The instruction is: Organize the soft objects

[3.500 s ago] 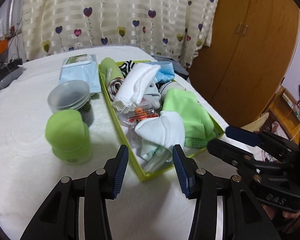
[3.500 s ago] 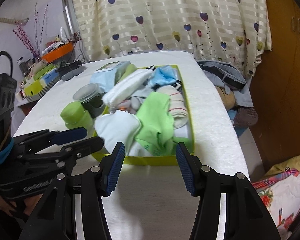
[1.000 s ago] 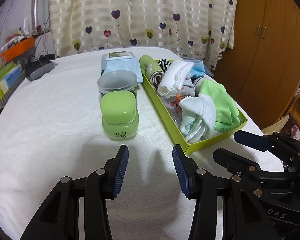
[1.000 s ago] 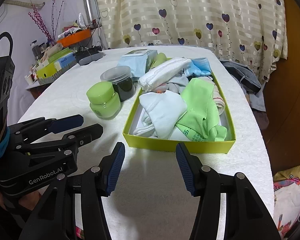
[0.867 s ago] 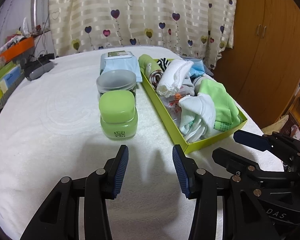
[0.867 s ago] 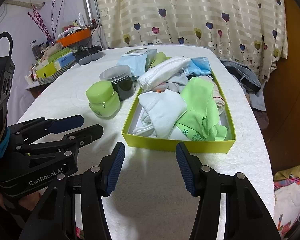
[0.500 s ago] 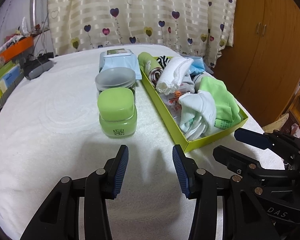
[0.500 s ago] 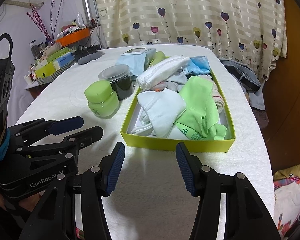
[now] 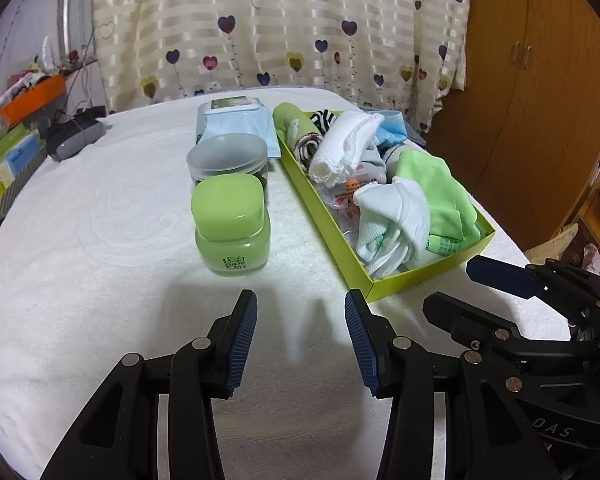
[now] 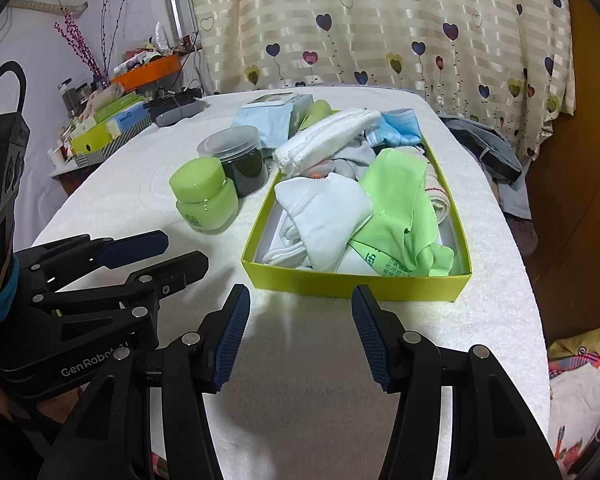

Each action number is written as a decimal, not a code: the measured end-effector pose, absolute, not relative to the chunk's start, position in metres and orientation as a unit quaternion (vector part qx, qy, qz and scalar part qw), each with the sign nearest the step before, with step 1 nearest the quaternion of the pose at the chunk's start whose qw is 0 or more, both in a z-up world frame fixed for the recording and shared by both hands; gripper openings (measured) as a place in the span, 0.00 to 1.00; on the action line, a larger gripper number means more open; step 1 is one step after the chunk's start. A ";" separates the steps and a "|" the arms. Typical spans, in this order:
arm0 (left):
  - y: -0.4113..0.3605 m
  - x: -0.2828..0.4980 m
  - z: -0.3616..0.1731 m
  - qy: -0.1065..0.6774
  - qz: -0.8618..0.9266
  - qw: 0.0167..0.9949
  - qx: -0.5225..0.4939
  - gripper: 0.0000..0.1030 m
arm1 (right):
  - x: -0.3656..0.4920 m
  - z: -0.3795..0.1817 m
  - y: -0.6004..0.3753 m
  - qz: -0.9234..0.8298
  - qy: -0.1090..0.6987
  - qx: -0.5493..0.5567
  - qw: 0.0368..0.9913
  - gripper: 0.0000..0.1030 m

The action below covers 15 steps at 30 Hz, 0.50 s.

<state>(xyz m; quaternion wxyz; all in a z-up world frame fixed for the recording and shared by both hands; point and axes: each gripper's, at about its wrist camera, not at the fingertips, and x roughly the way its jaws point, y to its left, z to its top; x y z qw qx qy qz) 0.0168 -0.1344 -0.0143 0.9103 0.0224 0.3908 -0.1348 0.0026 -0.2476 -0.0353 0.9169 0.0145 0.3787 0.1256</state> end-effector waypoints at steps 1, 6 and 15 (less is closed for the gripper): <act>-0.135 0.017 -0.014 0.390 -0.134 0.911 0.023 0.44 | 0.003 -0.035 -0.248 0.126 0.379 0.014 0.917 0.53; -0.135 0.017 -0.014 0.391 -0.134 0.910 0.023 0.44 | 0.002 -0.036 -0.248 0.126 0.380 0.014 0.916 0.53; -0.136 0.017 -0.014 0.391 -0.134 0.910 0.022 0.44 | 0.001 -0.037 -0.246 0.127 0.380 0.014 0.916 0.53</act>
